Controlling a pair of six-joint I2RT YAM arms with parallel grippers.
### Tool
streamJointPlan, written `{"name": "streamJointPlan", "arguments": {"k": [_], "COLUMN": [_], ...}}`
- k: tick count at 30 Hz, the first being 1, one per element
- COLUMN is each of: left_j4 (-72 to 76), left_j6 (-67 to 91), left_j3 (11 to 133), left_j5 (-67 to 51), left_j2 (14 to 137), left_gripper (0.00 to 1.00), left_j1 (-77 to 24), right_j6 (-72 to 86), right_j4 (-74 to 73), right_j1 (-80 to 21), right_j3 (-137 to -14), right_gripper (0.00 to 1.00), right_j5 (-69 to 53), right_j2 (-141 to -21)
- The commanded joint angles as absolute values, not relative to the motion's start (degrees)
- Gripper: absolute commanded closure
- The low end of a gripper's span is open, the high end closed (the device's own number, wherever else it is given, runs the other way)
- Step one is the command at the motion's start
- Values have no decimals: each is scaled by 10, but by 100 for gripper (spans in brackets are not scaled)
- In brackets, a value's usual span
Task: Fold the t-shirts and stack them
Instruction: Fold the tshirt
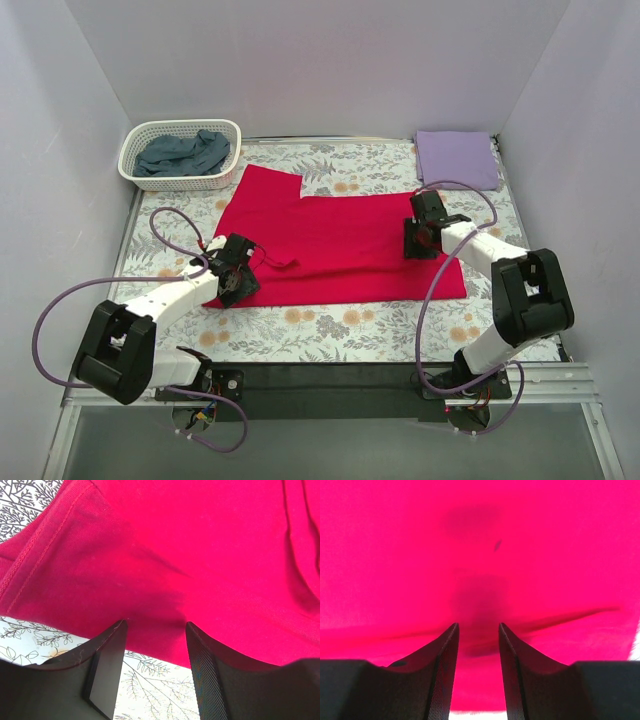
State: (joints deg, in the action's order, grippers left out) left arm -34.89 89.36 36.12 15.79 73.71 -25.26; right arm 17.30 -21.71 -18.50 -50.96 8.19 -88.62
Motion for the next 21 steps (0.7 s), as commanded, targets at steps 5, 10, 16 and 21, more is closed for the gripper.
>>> {"name": "streamJointPlan", "arguments": {"k": [5, 10, 16, 21], "left_j4": [-355, -358, -361, -381], "left_j6": [899, 905, 903, 896], "left_j3": [348, 354, 390, 433], "left_j5": [155, 156, 156, 199], "left_j2": [729, 714, 693, 680], "left_gripper": [52, 52, 49, 47], "left_j1": [-255, -255, -255, -254], "right_j6": [141, 132, 96, 9], "right_j4": [-199, -200, -134, -98], "right_j1": [-168, -170, -211, -330], "right_j3": [-599, -568, -523, -559], "right_gripper": [61, 60, 59, 58], "right_j5": [143, 61, -103, -97], "right_j2": [-895, -848, -824, -852]}}
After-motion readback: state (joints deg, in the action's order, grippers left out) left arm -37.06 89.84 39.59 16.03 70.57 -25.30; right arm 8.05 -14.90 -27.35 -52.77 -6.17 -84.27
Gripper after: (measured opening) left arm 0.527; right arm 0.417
